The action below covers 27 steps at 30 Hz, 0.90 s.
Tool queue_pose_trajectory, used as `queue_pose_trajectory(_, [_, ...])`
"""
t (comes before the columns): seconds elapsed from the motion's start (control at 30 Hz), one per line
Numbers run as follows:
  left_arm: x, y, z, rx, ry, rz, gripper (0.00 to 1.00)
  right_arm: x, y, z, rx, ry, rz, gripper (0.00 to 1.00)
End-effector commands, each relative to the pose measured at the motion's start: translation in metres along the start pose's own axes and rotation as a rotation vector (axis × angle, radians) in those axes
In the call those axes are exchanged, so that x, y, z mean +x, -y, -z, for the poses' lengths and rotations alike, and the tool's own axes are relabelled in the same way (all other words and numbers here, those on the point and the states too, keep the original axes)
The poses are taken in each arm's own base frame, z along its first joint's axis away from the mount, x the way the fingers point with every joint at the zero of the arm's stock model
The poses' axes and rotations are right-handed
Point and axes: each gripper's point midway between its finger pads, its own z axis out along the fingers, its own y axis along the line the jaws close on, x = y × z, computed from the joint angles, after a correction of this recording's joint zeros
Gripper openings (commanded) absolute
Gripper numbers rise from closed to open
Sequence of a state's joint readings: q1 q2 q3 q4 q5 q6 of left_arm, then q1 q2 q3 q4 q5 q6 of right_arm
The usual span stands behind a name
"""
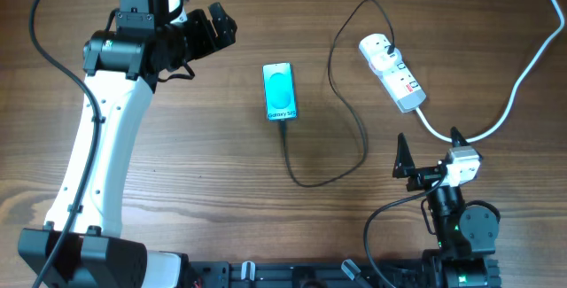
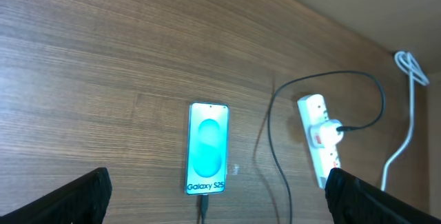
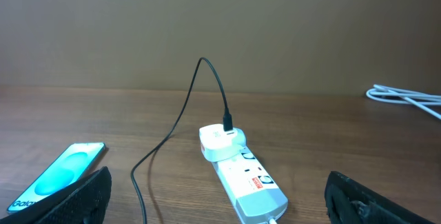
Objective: Plug charger to phone and switch on socket
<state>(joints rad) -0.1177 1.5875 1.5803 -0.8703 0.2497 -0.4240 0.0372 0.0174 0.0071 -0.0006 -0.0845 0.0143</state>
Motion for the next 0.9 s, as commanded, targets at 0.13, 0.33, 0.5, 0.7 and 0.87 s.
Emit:
queue_pose_trajectory(0.13, [0.008,-0.008,0.008,-0.053,-0.008,-0.001,1.0,-0.003,0.003,0.001,0.018,0.014,-0.014,1.0])
queue_pose_trajectory(0.33, [0.024,-0.021,0.004,-0.102,-0.039,0.002,1.0,-0.003,0.003,0.001,0.018,0.014,-0.013,1.0])
queue_pose_trajectory(0.5, [0.055,-0.044,0.025,-0.109,0.069,-0.039,1.0,-0.003,0.003,0.001,0.018,0.014,-0.014,1.0])
queue_pose_trajectory(0.7, [0.077,-0.052,0.038,-0.019,0.267,-0.214,1.0,-0.003,0.003,0.001,0.018,0.014,-0.014,1.0])
queue_pose_trajectory(0.87, [0.102,-0.064,0.048,0.011,0.395,-0.375,1.0,-0.003,0.003,0.001,0.018,0.014,-0.014,1.0])
